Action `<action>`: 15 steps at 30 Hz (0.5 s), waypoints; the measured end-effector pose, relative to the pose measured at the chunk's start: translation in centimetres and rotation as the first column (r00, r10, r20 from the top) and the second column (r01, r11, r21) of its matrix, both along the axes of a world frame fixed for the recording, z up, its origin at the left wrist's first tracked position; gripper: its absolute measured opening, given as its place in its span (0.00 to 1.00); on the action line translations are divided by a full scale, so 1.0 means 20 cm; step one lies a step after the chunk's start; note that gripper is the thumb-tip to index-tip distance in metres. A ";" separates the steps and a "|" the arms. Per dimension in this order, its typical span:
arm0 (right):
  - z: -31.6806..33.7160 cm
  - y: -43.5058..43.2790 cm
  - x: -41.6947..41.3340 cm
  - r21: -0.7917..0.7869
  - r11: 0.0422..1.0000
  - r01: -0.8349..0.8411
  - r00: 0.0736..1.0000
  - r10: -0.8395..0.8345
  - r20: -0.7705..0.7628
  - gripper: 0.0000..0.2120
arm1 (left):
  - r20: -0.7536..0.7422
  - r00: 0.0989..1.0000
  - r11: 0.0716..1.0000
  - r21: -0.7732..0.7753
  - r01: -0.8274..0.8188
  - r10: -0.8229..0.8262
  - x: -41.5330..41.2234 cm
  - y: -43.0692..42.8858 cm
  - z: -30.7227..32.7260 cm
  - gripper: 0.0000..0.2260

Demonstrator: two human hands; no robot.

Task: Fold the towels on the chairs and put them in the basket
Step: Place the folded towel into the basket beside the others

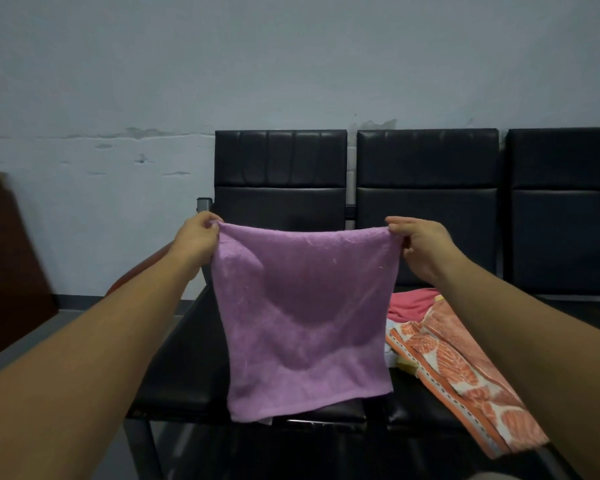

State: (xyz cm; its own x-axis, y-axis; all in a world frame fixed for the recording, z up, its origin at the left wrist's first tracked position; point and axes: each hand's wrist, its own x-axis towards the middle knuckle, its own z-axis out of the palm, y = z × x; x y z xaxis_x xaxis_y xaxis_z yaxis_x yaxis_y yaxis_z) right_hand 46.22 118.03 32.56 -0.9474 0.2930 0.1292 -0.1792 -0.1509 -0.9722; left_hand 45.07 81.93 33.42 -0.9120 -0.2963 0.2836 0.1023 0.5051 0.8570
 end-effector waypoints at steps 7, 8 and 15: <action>-0.03 0.00 -0.06 0.682 0.714 0.161 0.985 -0.155 -0.070 0.03 | 0.014 0.997 0.992 0.097 0.076 -0.078 -0.05 -0.05 -0.04 0.06; -0.03 0.00 -0.10 0.705 0.690 0.165 0.983 -0.171 -0.063 0.02 | 0.030 0.996 0.993 0.076 0.087 -0.089 -0.07 -0.06 -0.04 0.05; 0.01 -0.06 -0.47 0.623 0.766 0.156 0.979 -0.204 0.005 0.05 | 0.126 0.991 0.997 -0.057 0.050 -0.043 -0.36 -0.07 0.02 0.12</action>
